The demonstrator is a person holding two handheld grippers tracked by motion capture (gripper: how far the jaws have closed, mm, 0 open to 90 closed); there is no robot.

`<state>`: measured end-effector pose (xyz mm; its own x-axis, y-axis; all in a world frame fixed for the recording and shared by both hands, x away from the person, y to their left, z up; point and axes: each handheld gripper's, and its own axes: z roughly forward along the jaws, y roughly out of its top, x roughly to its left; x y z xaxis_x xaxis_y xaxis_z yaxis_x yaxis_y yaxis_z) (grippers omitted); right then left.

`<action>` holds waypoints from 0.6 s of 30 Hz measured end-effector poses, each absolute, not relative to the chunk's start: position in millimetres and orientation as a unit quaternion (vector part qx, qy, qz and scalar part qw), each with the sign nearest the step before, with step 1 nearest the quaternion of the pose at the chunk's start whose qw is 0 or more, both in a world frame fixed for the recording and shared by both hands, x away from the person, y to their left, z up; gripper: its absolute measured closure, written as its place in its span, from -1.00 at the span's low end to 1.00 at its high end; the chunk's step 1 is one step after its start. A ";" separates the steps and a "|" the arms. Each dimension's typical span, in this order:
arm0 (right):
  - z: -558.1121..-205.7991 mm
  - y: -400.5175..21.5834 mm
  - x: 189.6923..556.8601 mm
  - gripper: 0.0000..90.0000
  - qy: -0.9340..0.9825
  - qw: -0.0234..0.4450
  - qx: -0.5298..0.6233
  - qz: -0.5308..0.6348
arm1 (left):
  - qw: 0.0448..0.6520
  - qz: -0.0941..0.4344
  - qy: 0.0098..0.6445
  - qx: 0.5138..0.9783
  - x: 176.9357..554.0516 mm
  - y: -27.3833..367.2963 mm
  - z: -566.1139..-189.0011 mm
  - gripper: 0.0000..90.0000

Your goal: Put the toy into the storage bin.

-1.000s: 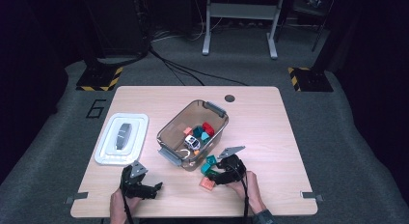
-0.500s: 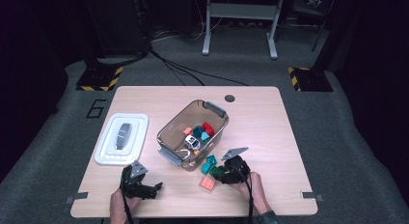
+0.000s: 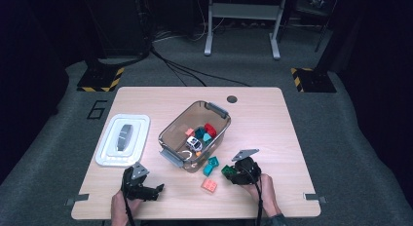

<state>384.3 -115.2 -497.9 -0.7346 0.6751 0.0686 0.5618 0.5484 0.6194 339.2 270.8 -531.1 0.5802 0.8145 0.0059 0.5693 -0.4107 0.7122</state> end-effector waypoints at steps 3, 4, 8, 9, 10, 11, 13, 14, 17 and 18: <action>-497.8 -114.8 383.9 0.30 0.876 0.092 0.354 0.315 | 0.342 0.179 0.422 0.821 339.2 270.8 -531.1 -1.00; -497.5 -114.1 383.8 0.30 0.876 0.096 0.355 0.311 | 0.342 0.179 0.422 0.820 339.2 270.7 -531.2 -1.00; -497.4 -111.4 385.8 0.27 0.876 0.093 0.359 0.307 | 0.342 0.179 0.422 0.821 339.2 270.8 -531.1 -1.00; -497.5 -109.4 385.5 0.27 0.873 0.090 0.367 0.308 | 0.342 0.179 0.422 0.820 339.2 270.7 -531.2 -1.00; -497.6 -109.3 387.2 0.26 0.878 0.092 0.357 0.306 | 0.342 0.179 0.422 0.821 339.2 270.8 -531.1 -1.00; -497.6 -108.2 387.7 0.26 0.878 0.093 0.358 0.303 | 0.342 0.179 0.422 0.821 339.2 270.8 -531.1 -1.00; -498.6 -105.7 388.6 0.26 0.879 0.094 0.358 0.299 | 0.342 0.179 0.422 0.821 339.2 270.8 -531.2 -1.00; -499.1 -104.8 388.8 0.27 0.882 0.091 0.357 0.295 | 0.342 0.179 0.422 0.821 339.2 270.8 -531.1 -1.00; -499.6 -104.8 388.9 0.30 0.884 0.098 0.351 0.294 | 0.342 0.179 0.422 0.821 339.2 270.8 -531.1 -1.00; -499.3 -105.0 388.6 0.30 0.882 0.098 0.353 0.296 | 0.342 0.179 0.422 0.821 339.2 270.8 -531.1 -1.00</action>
